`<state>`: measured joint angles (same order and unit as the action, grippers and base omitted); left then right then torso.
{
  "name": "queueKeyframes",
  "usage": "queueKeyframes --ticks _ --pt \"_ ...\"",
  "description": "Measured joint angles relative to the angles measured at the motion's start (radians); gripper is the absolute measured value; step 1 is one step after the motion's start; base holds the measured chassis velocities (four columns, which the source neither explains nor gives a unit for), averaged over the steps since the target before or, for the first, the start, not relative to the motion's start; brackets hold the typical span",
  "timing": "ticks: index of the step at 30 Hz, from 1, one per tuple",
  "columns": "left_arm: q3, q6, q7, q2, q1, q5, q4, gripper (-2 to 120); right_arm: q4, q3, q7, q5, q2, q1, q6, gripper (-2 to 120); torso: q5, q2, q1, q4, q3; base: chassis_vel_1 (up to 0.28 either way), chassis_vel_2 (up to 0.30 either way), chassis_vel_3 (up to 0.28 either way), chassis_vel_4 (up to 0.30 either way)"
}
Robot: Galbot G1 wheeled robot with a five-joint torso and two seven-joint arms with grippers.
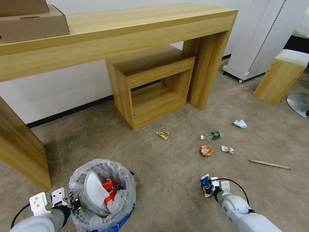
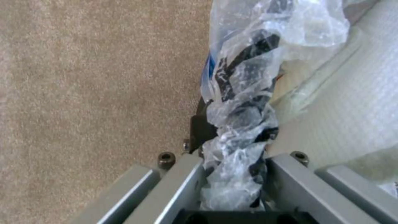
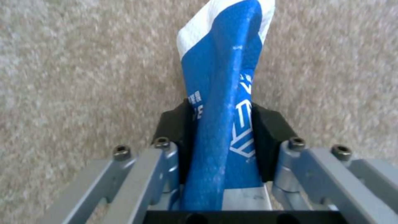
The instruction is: Pick up the trash bin and place the garbage on the floor into it.
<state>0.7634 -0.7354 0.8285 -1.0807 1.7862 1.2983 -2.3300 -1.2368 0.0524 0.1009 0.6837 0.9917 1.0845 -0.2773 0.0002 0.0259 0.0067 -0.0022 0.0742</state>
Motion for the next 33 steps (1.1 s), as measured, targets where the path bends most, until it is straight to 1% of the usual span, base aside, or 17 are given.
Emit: queueKeyframes --ticks 9,12,13,15,16,17,18,19,20,21,23,25,28,29,31,32,33 --pt "0.007 0.000 0.000 0.000 0.003 0.002 0.000 0 -0.032 0.011 -0.023 0.010 -0.007 0.001 0.029 11 0.0001 0.000 0.000 0.0000 0.000 0.000 0.000 0.000 0.000" --pt "0.016 0.000 0.001 0.002 0.009 0.013 -0.006 0 -0.104 0.063 -0.104 -0.021 -0.023 0.013 0.130 7 -0.0002 0.000 0.000 -0.0001 0.000 0.000 0.000 0.000 0.000" --pt "0.016 0.000 0.001 0.002 0.009 0.013 -0.006 0 -0.104 0.063 -0.104 -0.021 -0.023 0.013 0.130 7 -0.0002 0.000 0.000 -0.0001 0.000 0.000 0.000 0.000 0.000" --pt "0.022 0.000 0.002 0.005 0.014 0.020 -0.010 0 -0.135 0.085 -0.205 -0.020 -0.031 0.012 0.242 7 -0.0003 0.000 0.000 -0.0003 0.000 0.000 0.000 0.000 0.000" --pt "0.031 0.000 0.003 0.010 0.022 0.027 -0.016 0 -0.175 0.107 -0.375 0.006 -0.039 -0.005 0.418 7 -0.0002 0.000 0.000 -0.0001 0.000 0.000 0.000 0.000 0.000" --pt "0.031 0.000 0.003 0.010 0.022 0.027 -0.016 0 -0.175 0.107 -0.375 0.006 -0.039 -0.005 0.418 7 -0.0002 0.000 0.000 -0.0001 0.000 0.000 0.000 0.000 0.000" --pt "0.036 0.000 0.004 0.014 0.026 0.035 -0.019 0 -0.216 0.115 -0.498 0.044 -0.048 -0.018 0.498 6 -0.0001 0.000 0.000 -0.0001 0.000 0.000 0.000 0.000 0.000" --pt "0.039 0.000 0.006 0.016 0.027 0.039 -0.022 0 -0.245 0.116 -0.556 0.072 -0.055 -0.025 0.520 6 -0.0002 0.000 0.000 0.0002 0.000 0.000 0.000 0.000 0.000" --pt "0.045 0.000 0.015 0.023 0.027 0.055 -0.026 0 -0.373 0.094 -0.685 0.184 -0.074 -0.054 0.543 6 -0.0007 0.000 0.000 0.0001 0.000 0.000 0.000 0.000 0.000" --pt "0.045 0.000 0.015 0.023 0.027 0.055 -0.026 0 -0.373 0.094 -0.685 0.184 -0.074 -0.054 0.543 6 -0.0007 0.000 0.000 0.0001 0.000 0.000 0.000 0.000 0.000" --pt "0.046 0.000 0.024 0.027 0.024 0.067 -0.030 0 -0.491 0.008 -0.745 0.290 -0.080 -0.108 0.524 6 -0.0005 0.000 0.000 0.0000 0.000 0.000 0.000 0.000 0.000" --pt "0.046 0.000 0.028 0.027 0.024 0.069 -0.031 0 -0.518 -0.024 -0.753 0.313 -0.081 -0.128 0.515 6 -0.0003 0.000 0.000 0.0001 0.000 0.000 0.000 0.000 0.000" --pt "0.044 0.000 0.036 0.021 0.028 0.069 -0.032 0 -0.564 -0.181 -0.771 0.382 -0.073 -0.239 0.463 6 -0.0002 0.000 0.000 -0.0002 0.000 0.000 0.000 0.000 0.000" --pt "0.044 0.000 0.036 0.021 0.028 0.069 -0.032 0 -0.564 -0.181 -0.771 0.382 -0.073 -0.239 0.463 6 -0.0002 0.000 0.000 -0.0002 0.000 0.000 0.000 0.000 0.000" --pt "0.042 0.000 0.036 0.013 0.032 0.067 -0.032 0 -0.545 -0.305 -0.770 0.423 -0.057 -0.344 0.440 6 -0.0007 0.000 0.000 0.0000 0.000 0.000 0.000 0.000 0.000" --pt "0.042 0.000 0.036 0.013 0.032 0.067 -0.032 0 -0.545 -0.305 -0.770 0.423 -0.057 -0.344 0.440 6 -0.0007 0.000 0.000 0.0000 0.000 0.000 0.000 0.000 0.000" --pt "0.041 0.000 0.037 0.010 0.032 0.065 -0.031 0 -0.515 -0.362 -0.766 0.430 -0.043 -0.392 0.436 6 -0.0004 0.000 0.000 0.0002 0.000 0.000 0.000 0.000 0.000"
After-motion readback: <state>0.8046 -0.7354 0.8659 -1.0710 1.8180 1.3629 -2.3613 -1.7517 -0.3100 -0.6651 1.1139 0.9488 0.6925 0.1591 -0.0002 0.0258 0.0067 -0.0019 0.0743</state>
